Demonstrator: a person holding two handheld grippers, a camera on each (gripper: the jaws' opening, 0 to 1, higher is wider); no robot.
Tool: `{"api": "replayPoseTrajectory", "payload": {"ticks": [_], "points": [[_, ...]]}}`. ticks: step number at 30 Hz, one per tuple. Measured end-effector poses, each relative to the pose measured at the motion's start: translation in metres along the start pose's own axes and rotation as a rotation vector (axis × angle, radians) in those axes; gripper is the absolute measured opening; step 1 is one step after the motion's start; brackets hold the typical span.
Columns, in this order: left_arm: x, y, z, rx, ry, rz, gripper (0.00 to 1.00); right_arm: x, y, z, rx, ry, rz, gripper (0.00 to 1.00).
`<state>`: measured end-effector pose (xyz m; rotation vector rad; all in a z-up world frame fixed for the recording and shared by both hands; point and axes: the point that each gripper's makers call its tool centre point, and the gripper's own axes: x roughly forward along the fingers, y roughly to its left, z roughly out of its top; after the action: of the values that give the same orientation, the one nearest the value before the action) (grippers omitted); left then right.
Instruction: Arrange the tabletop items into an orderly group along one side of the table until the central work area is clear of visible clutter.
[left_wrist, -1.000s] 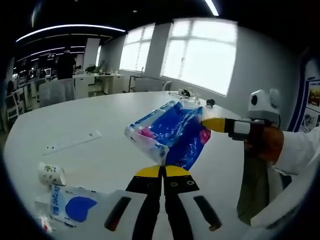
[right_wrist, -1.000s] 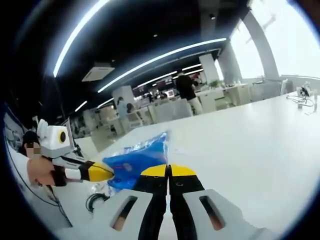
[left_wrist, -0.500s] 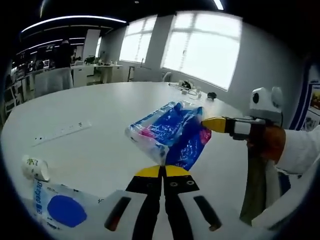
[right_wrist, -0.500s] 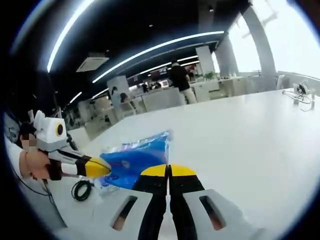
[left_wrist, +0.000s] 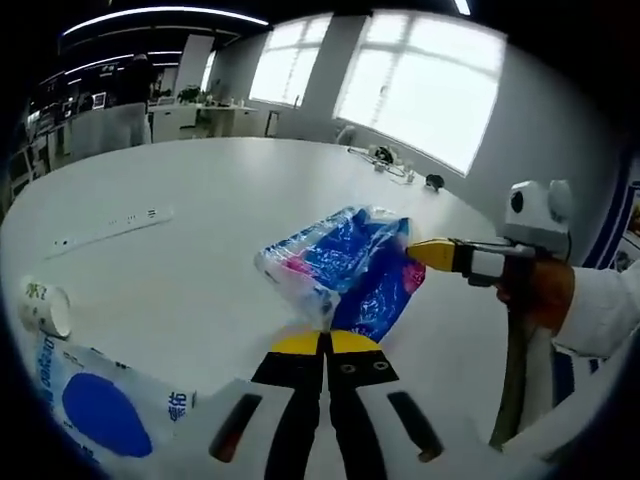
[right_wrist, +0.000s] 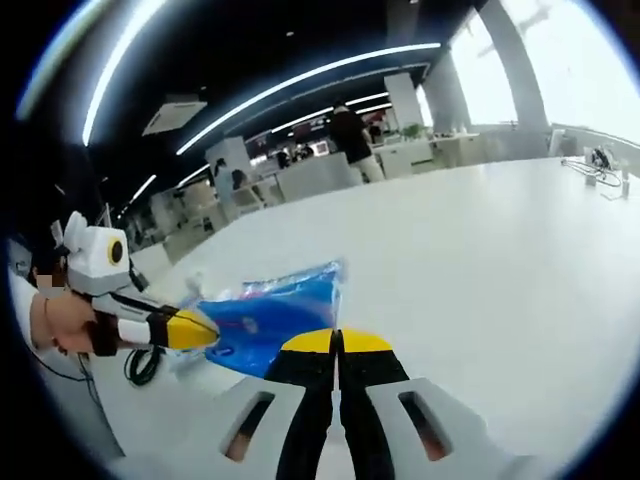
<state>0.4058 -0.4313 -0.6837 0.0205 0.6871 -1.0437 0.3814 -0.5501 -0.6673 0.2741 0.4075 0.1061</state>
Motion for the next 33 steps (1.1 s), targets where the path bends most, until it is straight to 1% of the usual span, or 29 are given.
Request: {"api": "replayPoseTrajectory", "payload": {"ticks": [3, 7, 15, 22, 33], "points": [[0.007, 0.002, -0.003, -0.018, 0.004, 0.006, 0.0, 0.003, -0.005, -0.005, -0.001, 0.011, -0.004, 0.0], [0.018, 0.003, -0.011, -0.033, 0.023, 0.008, 0.0, 0.01, -0.015, -0.014, 0.005, 0.032, -0.008, 0.0], [0.034, 0.015, -0.025, -0.056, 0.061, 0.032, 0.0, 0.024, -0.025, -0.032, 0.013, 0.073, -0.002, 0.0], [0.043, 0.02, -0.033, -0.07, 0.084, 0.037, 0.0, 0.031, -0.03, -0.043, 0.014, 0.095, -0.003, 0.0], [0.053, 0.024, -0.042, -0.064, 0.106, 0.042, 0.0, 0.037, -0.036, -0.055, 0.011, 0.117, -0.005, 0.0]]}}
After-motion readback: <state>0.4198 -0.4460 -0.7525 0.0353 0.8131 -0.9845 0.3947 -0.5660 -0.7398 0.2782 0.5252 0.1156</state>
